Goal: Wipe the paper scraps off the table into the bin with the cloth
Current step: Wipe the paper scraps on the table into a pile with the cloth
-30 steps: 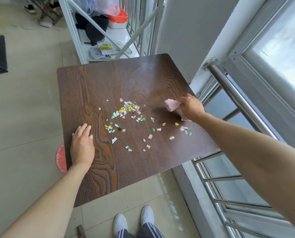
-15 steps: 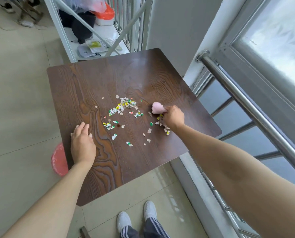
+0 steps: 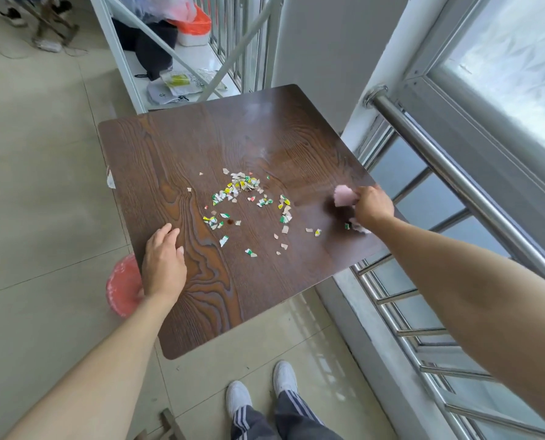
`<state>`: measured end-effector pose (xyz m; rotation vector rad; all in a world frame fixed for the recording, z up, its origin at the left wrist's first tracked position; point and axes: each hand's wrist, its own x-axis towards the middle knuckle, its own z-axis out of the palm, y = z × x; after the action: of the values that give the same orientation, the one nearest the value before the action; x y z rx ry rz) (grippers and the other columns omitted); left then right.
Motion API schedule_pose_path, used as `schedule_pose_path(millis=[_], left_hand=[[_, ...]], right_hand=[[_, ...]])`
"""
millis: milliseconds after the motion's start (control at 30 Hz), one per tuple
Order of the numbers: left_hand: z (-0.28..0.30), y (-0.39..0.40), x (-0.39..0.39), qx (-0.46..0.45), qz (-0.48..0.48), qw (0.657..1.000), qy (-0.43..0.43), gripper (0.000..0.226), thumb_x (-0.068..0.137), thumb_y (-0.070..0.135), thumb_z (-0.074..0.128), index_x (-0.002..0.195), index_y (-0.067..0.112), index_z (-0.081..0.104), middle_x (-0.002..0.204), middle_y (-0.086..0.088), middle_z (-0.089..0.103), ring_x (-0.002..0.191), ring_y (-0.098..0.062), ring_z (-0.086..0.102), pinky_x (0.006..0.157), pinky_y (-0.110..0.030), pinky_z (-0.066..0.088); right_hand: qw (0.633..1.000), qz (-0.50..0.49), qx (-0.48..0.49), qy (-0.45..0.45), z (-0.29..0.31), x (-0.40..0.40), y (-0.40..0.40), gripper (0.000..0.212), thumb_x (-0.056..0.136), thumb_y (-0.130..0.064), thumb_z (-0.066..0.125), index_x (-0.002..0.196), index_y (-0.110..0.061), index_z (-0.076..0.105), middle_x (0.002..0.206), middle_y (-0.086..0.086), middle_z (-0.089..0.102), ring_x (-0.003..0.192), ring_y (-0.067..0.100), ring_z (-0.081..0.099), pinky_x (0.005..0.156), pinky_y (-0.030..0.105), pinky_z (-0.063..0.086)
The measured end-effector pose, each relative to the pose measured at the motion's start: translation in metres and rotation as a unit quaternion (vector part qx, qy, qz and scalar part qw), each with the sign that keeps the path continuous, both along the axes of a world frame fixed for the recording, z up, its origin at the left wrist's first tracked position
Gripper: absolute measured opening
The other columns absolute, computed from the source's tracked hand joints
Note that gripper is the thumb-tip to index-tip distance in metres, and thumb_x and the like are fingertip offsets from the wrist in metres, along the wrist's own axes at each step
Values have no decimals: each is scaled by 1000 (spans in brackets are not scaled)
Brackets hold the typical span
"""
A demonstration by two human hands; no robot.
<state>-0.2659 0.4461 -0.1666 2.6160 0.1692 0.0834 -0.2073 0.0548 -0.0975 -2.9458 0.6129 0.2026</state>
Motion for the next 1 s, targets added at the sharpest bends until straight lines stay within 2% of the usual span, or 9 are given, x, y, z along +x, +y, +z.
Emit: schedule_pose_path(millis=[100, 200, 400, 567, 733, 867, 1000], left_hand=[[-2, 6, -6, 14, -18, 1000, -1, 41, 89, 0, 55, 130, 1, 54, 141, -10, 46, 128, -30, 40, 108, -44, 34], [-4, 11, -8, 15, -30, 999, 2, 43, 89, 1, 56, 131, 1, 53, 142, -11, 46, 130, -30, 39, 109, -44, 33], [-2, 6, -9, 3, -16, 1000, -2, 41, 89, 2, 56, 130, 3, 53, 141, -9, 47, 129, -29, 40, 109, -43, 33], [-1, 7, -10, -1, -22, 1000, 2, 43, 90, 3, 56, 132, 3, 52, 142, -9, 45, 131, -29, 38, 110, -42, 31], [0, 9, -10, -3, -29, 999, 12, 44, 91, 7, 56, 134, 5, 50, 145, -7, 43, 133, -26, 36, 111, -41, 31], [1, 15, -10, -1, -44, 999, 16, 45, 91, 10, 57, 136, 5, 48, 145, -6, 42, 134, -24, 35, 111, -39, 31], [0, 18, -13, -2, -51, 999, 13, 46, 92, 11, 56, 137, 6, 47, 146, -7, 41, 136, -24, 35, 112, -39, 30]], right_hand=[[999, -23, -7, 33, -17, -21, 10, 41, 86, -4, 49, 123, -19, 61, 121, 15, 52, 110, 39, 58, 86, 40, 50], [998, -65, 9, 24, -27, -31, 31, 39, 89, -9, 42, 124, -18, 57, 124, 15, 47, 114, 40, 51, 90, 40, 45], [990, -92, 102, 10, -30, -27, 100, 36, 88, -13, 53, 123, -7, 53, 124, 16, 46, 111, 41, 56, 94, 42, 45], [978, -94, 186, 8, -26, -11, 164, 38, 88, -4, 50, 126, -1, 52, 131, 17, 43, 113, 40, 58, 98, 40, 46], [962, -93, 255, 18, -18, 14, 193, 36, 91, -8, 49, 125, 0, 53, 138, 20, 45, 118, 36, 56, 97, 34, 44], [962, -106, 250, -21, -12, 28, 174, 35, 87, -11, 51, 119, -1, 60, 129, 20, 55, 112, 37, 59, 94, 36, 47], [979, -96, 176, -38, -2, 39, 134, 35, 88, -15, 55, 119, -3, 61, 126, 18, 57, 111, 36, 61, 93, 36, 48]])
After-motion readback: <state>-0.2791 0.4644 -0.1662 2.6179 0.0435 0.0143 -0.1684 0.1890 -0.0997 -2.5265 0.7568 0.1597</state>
